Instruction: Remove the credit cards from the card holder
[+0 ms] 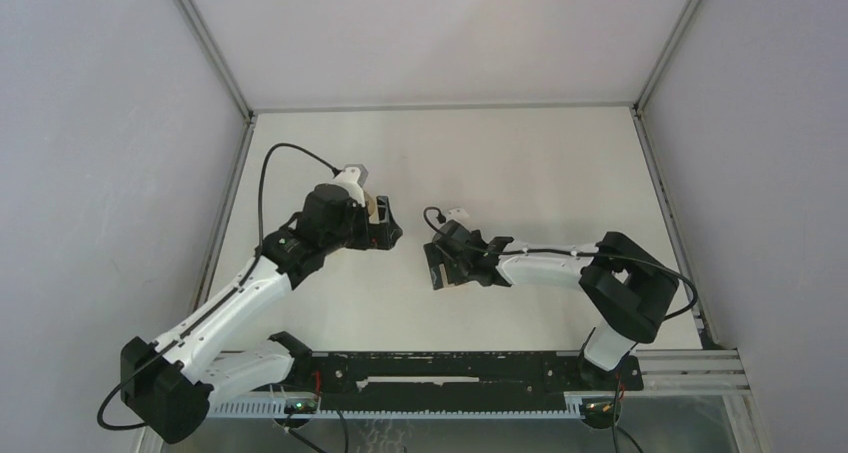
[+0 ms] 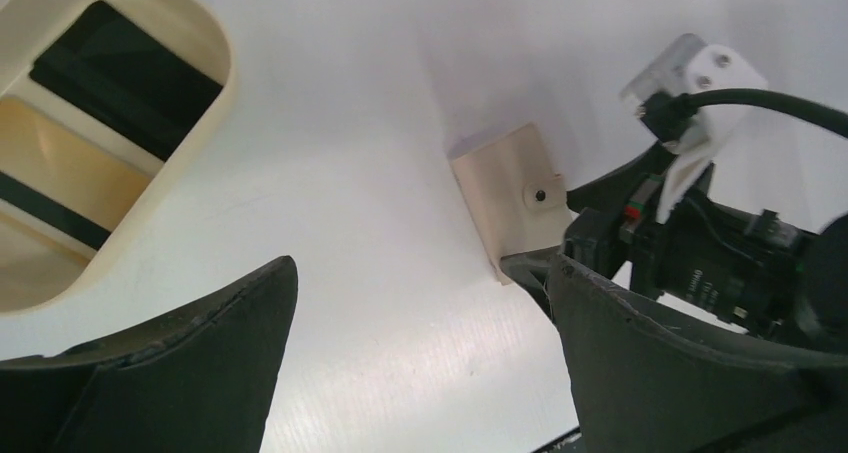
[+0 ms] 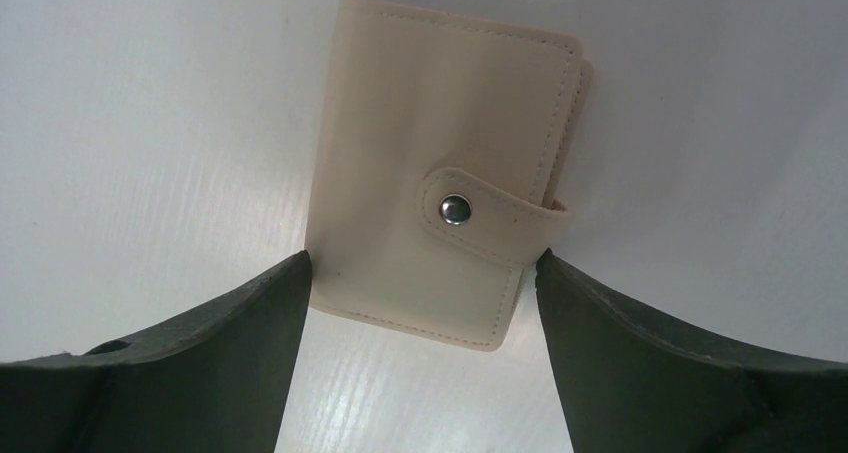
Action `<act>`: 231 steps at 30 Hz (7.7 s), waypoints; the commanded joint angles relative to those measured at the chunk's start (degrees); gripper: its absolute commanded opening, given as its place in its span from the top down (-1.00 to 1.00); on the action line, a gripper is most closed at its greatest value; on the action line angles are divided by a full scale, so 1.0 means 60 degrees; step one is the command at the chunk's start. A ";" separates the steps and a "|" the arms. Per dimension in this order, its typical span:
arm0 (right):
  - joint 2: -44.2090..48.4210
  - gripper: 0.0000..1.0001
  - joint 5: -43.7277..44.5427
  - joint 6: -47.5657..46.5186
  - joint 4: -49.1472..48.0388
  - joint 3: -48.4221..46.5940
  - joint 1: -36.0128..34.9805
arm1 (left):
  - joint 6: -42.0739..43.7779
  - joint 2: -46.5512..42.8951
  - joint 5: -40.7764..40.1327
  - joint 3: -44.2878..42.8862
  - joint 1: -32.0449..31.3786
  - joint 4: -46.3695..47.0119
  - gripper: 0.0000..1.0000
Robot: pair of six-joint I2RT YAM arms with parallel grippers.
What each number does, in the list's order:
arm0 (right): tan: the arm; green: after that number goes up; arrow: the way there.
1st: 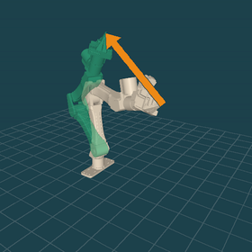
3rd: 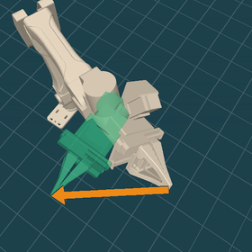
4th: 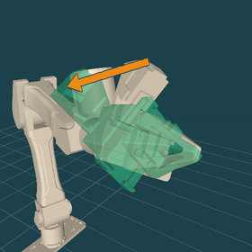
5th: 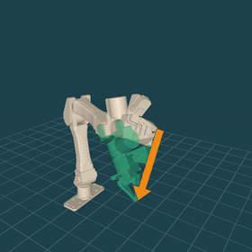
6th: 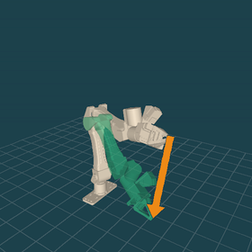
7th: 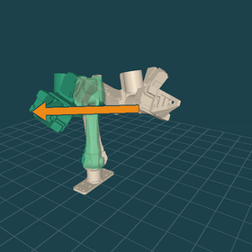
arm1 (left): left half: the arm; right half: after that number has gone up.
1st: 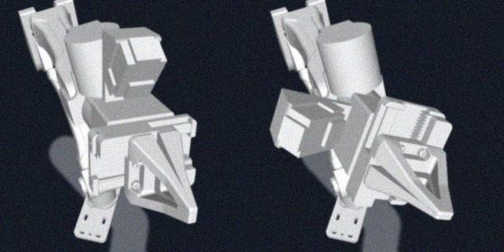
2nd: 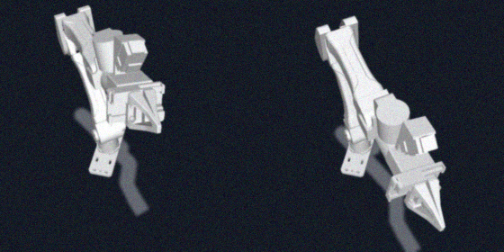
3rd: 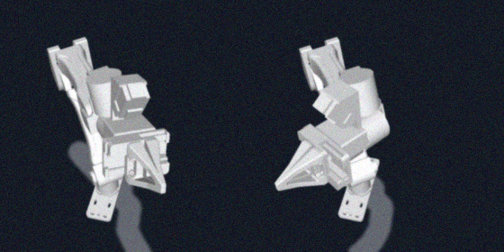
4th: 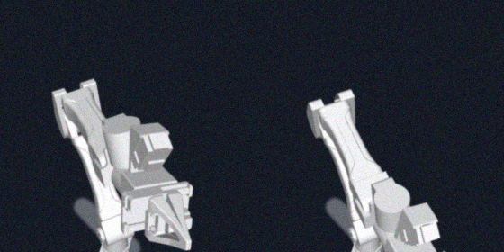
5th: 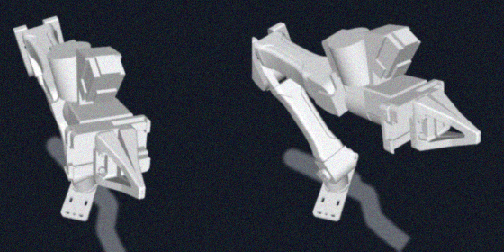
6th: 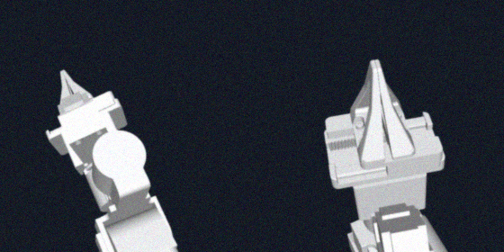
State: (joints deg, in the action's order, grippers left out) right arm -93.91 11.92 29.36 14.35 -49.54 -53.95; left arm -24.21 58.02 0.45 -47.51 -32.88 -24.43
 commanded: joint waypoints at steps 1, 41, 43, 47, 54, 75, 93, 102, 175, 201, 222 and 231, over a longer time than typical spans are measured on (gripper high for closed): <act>-0.0326 -0.79 -0.0303 -0.0349 -0.0735 -0.0049 0.0394 | -0.0489 0.0172 -0.0930 0.0157 -0.0020 0.0901 -0.98; 0.0535 -0.57 0.0195 -0.2121 -0.2303 0.0420 0.1578 | -0.2315 0.5068 -0.0500 -0.0495 -0.0806 0.3670 -0.88; 0.0448 -0.56 0.0184 -0.2063 -0.2301 0.0420 0.1594 | -0.2348 0.5204 -0.0404 -0.0571 -0.0815 0.3718 -0.88; 0.0218 -0.49 0.0117 -0.1888 -0.2299 0.0420 0.1595 | -0.2382 0.5360 -0.0242 -0.0632 -0.0804 0.3921 -0.87; -0.0169 -0.26 0.0037 -0.1551 -0.2621 0.0420 0.1593 | -0.2558 0.5534 0.0256 -0.0630 -0.0804 0.4289 -0.87; -0.0286 1.00 0.0003 -0.1443 -0.2691 0.0412 0.1754 | -0.2902 0.5935 0.0816 -0.0520 -0.0809 0.4924 -0.84; 0.1406 1.00 -0.1482 -0.1947 -0.3860 0.1178 0.2108 | -0.3522 0.6054 0.1380 -0.0131 -0.0792 0.5638 -0.42; 0.2237 1.00 -0.2598 -0.1910 -0.4574 0.1703 0.2571 | -0.4460 0.6006 0.2503 0.0441 -0.0691 0.7036 -0.10; 0.1487 0.46 -0.5547 0.1174 -0.7839 0.2705 0.4561 | -0.5908 0.3699 0.2967 0.2304 -0.0054 0.9652 1.00; 0.2102 1.00 -0.6051 0.0545 -0.5826 0.2719 0.4948 | -0.5401 0.4881 0.3541 0.2532 -0.0053 0.9740 0.26; 0.2855 1.00 -0.6048 0.0236 -0.5307 0.2719 0.4828 | -0.5223 0.5933 0.4787 0.1961 -0.0318 0.9498 -0.11; 0.3113 1.00 -0.6173 0.0277 -0.5365 0.2705 0.4851 | -0.4915 0.5953 0.4738 0.1897 -0.0375 0.9374 -0.38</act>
State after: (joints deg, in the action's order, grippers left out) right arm -77.76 -24.45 31.99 -16.21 -31.46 -24.80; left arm -56.01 93.78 27.73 -33.36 -34.76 30.74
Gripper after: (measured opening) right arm 0.008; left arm 0.658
